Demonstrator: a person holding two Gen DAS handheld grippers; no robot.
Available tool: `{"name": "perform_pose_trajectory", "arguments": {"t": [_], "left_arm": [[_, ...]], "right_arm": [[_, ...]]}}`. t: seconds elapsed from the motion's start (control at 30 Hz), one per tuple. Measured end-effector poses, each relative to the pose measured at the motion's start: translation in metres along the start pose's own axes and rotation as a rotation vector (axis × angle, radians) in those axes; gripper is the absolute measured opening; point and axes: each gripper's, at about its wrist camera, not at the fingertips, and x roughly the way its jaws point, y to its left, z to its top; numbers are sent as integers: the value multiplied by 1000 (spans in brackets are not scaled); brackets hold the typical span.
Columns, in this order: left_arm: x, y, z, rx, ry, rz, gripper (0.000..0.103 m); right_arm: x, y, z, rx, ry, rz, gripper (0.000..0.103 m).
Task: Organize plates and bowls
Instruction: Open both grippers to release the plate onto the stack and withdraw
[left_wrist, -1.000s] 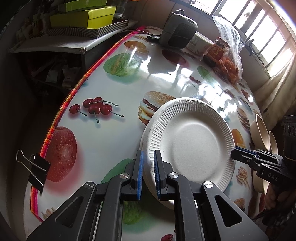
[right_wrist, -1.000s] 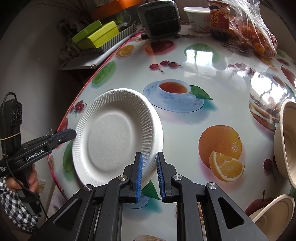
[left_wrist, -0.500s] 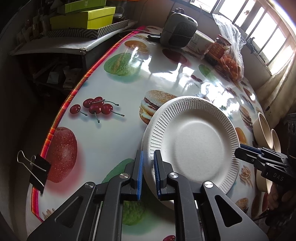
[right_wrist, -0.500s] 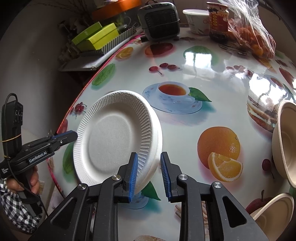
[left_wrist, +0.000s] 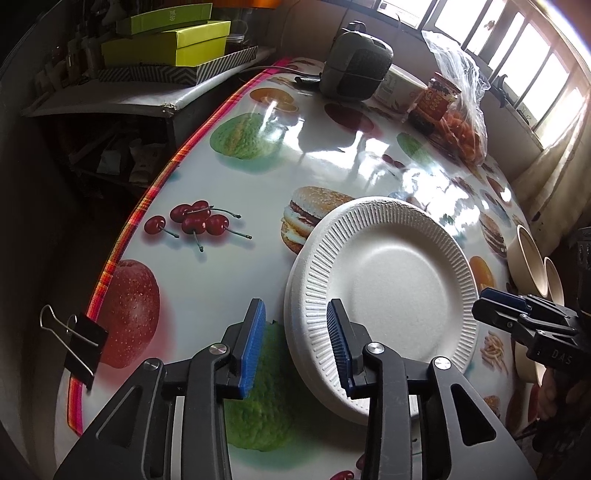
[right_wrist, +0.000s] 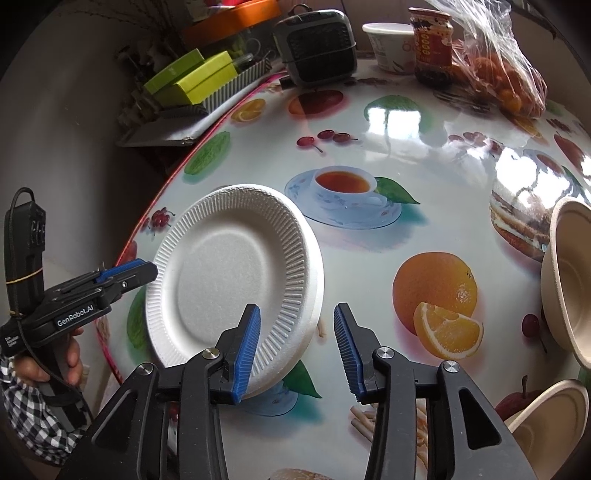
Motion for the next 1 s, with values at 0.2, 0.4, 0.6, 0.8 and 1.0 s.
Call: {"name": "perform_pose_trajectory", "arguments": {"t": [0.2,0.4,0.6,0.8,1.0], "left_arm": [[-8,-7,2,30,-45,37,38],[-15,-16,4,58,-83,70,43],[-21,-33,5,104,-116,84,43],[-24,-55,12,151,-132,66,43],[-26,-80,19,196,-150,44,43]], "right_arm": [[-9,0,0,-7,-38,-17,48],[-16,-1,-1,-6,-84,-40,50],[-22,-5,-2,-8,-118,-68,50],[-37,-15,-3,16,-155,-80,50],[-56,-27,-3,36,-200,-116,50]]}}
